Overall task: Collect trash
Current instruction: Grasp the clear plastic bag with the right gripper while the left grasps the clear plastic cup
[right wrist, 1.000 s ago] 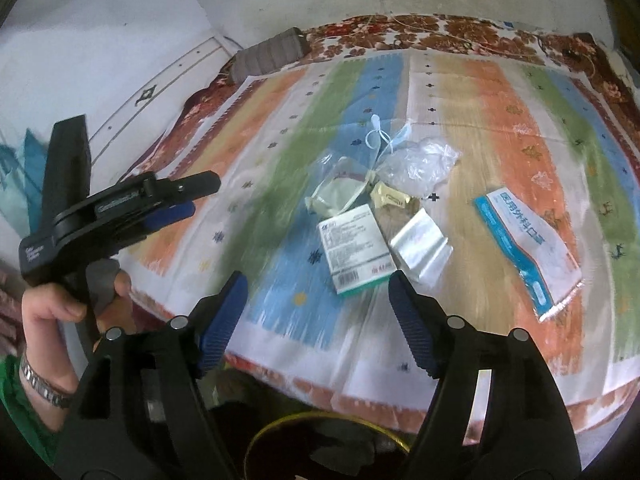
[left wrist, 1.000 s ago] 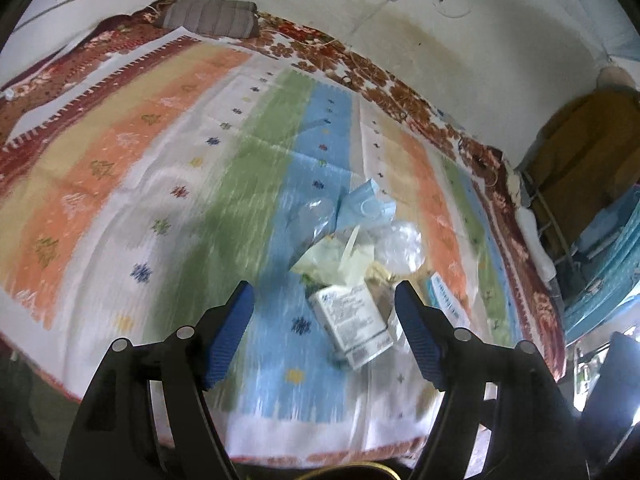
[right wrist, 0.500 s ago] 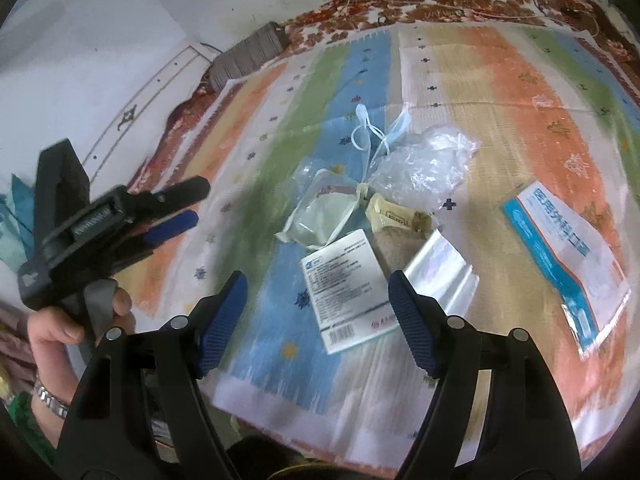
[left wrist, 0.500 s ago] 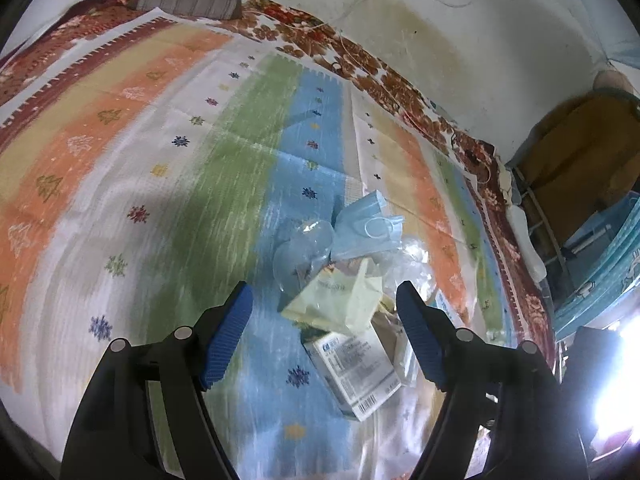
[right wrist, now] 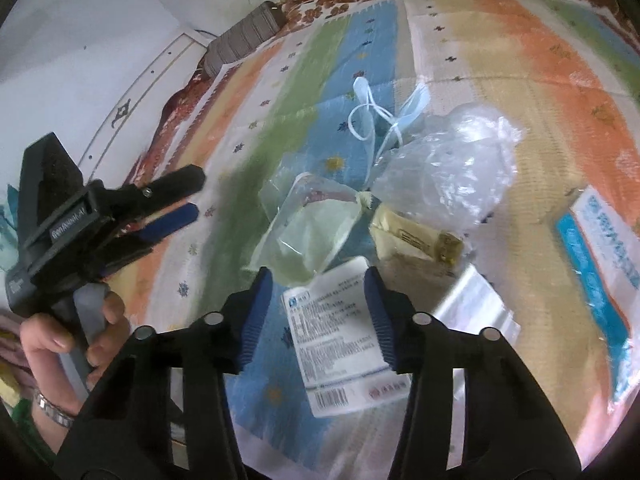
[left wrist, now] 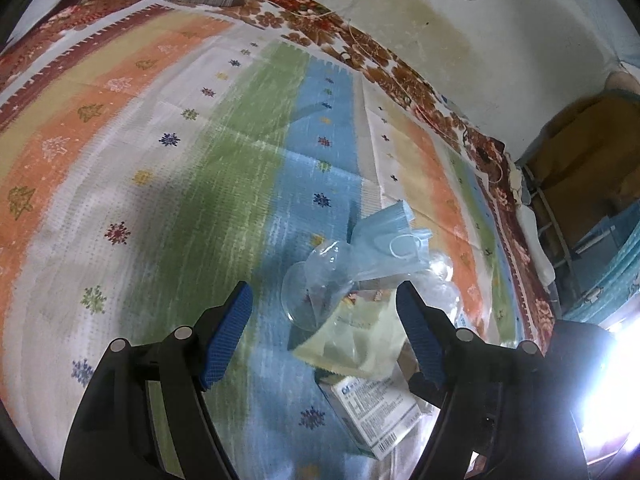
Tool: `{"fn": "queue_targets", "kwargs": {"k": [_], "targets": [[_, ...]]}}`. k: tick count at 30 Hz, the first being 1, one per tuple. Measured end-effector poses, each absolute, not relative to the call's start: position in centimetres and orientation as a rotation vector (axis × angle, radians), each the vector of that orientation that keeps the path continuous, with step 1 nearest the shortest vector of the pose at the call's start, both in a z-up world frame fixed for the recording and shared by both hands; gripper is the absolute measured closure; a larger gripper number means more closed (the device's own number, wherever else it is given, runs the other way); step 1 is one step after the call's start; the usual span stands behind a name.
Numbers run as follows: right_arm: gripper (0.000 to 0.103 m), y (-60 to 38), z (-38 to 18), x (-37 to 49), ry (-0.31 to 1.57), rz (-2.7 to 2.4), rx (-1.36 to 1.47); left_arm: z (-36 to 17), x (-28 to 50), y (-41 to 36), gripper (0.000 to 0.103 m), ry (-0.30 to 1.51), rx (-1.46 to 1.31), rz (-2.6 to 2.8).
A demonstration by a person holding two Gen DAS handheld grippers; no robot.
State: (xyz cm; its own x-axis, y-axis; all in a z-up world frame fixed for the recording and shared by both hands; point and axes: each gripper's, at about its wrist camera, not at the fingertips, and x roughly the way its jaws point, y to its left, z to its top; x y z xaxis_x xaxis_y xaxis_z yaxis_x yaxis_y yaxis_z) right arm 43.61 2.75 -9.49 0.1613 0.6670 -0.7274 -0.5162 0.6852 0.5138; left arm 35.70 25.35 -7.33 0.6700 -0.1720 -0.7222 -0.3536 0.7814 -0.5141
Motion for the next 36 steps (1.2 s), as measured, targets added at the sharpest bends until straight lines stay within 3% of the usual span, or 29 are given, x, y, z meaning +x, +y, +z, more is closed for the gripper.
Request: {"fn": "queue_targets", "kwargs": {"k": [8,18,22,23,25,36], "targets": [[0.066,4.4,-11.2,45.2,1.15,0.838,0.187,-9.2,38.2,25.7,0.031,0.884,-0.671,0.104],[0.096,5.1,-13.4,46.8,1.187,0.854,0.208,-11.2,40.3,25.3,0.031,0.884,-0.686,0.04],[0.103,5.0,-13.3,46.8,1.178,0.86,0.189,-11.7,41.1,24.6,0.045,0.904,-0.712,0.014],[0.103,5.0,-13.1,46.7,1.173,0.863,0.181,-11.7,41.2,24.2,0.048,0.915,-0.694,0.017],[0.103,5.1,-12.7,46.6,1.16,0.878,0.143,-11.9,41.5,23.7,0.063,0.954,-0.635,0.062],[0.103,4.2,-8.6,45.0,1.083,0.862,0.065,-6.6,38.2,25.1,0.064,0.86,-0.646,0.162]]}}
